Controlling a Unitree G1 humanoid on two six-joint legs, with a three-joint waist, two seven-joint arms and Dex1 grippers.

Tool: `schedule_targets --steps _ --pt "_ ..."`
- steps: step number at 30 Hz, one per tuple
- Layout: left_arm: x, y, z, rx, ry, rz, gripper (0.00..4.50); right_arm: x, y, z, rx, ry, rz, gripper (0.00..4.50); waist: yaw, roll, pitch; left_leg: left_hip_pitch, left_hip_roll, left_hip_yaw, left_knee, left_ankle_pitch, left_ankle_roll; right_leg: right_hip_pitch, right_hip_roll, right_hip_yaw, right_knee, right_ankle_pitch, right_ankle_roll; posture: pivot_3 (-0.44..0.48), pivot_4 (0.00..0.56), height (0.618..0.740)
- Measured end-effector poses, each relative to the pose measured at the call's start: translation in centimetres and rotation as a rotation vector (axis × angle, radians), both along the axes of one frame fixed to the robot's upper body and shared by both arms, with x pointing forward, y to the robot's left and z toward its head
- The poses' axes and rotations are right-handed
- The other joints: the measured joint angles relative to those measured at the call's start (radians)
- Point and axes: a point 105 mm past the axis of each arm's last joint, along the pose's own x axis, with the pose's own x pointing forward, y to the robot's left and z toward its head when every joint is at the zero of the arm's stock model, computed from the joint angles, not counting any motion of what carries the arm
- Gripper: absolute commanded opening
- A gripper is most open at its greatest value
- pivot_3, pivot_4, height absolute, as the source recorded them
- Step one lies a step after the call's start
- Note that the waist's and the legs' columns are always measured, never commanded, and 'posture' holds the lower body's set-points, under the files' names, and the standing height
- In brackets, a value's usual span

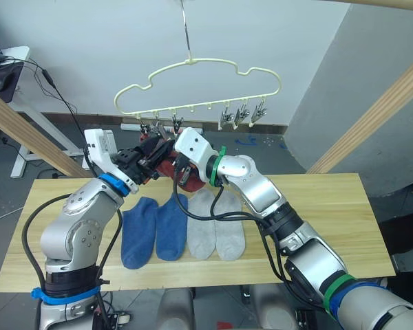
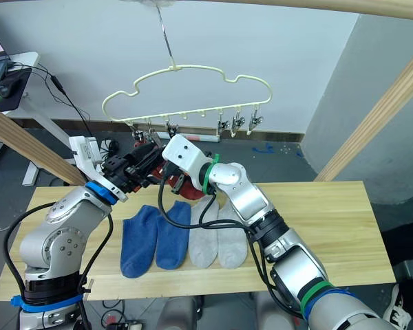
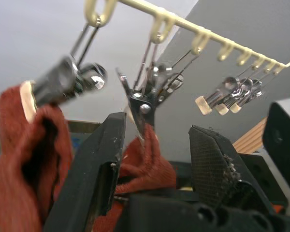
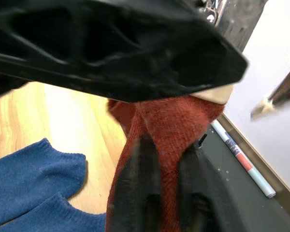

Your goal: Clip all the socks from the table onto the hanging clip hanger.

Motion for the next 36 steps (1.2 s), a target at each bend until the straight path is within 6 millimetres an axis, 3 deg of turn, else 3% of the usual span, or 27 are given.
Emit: schedule_targets --steps 2,7,14,20,23,30,36 --pt "-0.4 0.3 -0.2 0.032 -0.012 0.016 2.37 0.0 0.0 0.0 -0.003 -0.002 0.003 2.16 -0.001 0.000 0.000 0.000 0.000 0.000 0.000 0.000 0.000 0.000 0.000 0.000 0.000 0.000 0.000 -0.035 0.290 0.721" --pt "-0.6 0.4 0.1 0.105 -0.093 0.052 2.37 0.1 -1.2 -0.8 -0.050 -0.013 0.017 2.16 0.008 0.000 0.000 0.000 -0.001 0.000 0.000 0.000 0.000 0.000 0.000 0.000 0.000 0.000 0.000 -0.025 0.275 0.721" --pt "-1.8 -1.6 -2.2 0.240 -0.191 0.040 2.37 -1.7 -6.0 -2.4 -0.105 -0.009 0.027 2.16 0.015 0.000 0.000 -0.001 -0.001 0.001 -0.001 0.000 0.000 0.000 -0.001 0.000 -0.002 0.000 0.000 -0.011 0.266 0.721" --pt "-2.1 -3.7 -2.0 0.266 -0.335 0.087 2.37 -4.4 -9.1 0.7 0.036 0.001 0.023 2.16 0.021 0.000 -0.001 0.000 0.000 0.000 0.000 0.000 0.000 0.001 0.000 0.000 0.000 0.000 0.000 0.000 0.245 0.721" --pt "-1.6 -3.9 -1.7 0.257 -0.376 0.157 2.37 -4.9 -11.2 2.3 0.074 -0.006 -0.021 2.16 0.027 -0.001 -0.002 0.001 -0.001 0.000 0.001 0.002 0.000 0.002 0.000 0.001 0.000 0.000 0.001 -0.031 0.274 0.721" --pt "0.1 -3.9 -0.9 0.217 -0.413 0.250 2.37 -4.7 -13.9 2.4 0.037 0.017 -0.097 2.16 0.023 -0.001 -0.002 0.001 -0.001 0.002 0.001 0.003 0.001 0.001 0.000 0.002 -0.001 0.002 0.000 -0.068 0.271 0.721" --pt "1.3 -4.3 -1.0 0.182 -0.391 0.258 2.37 -4.6 -14.2 2.8 0.033 0.017 -0.099 2.16 0.017 -0.001 -0.002 0.001 -0.001 0.002 0.001 0.003 0.001 0.001 0.001 0.002 0.000 0.002 0.001 -0.085 0.272 0.721"
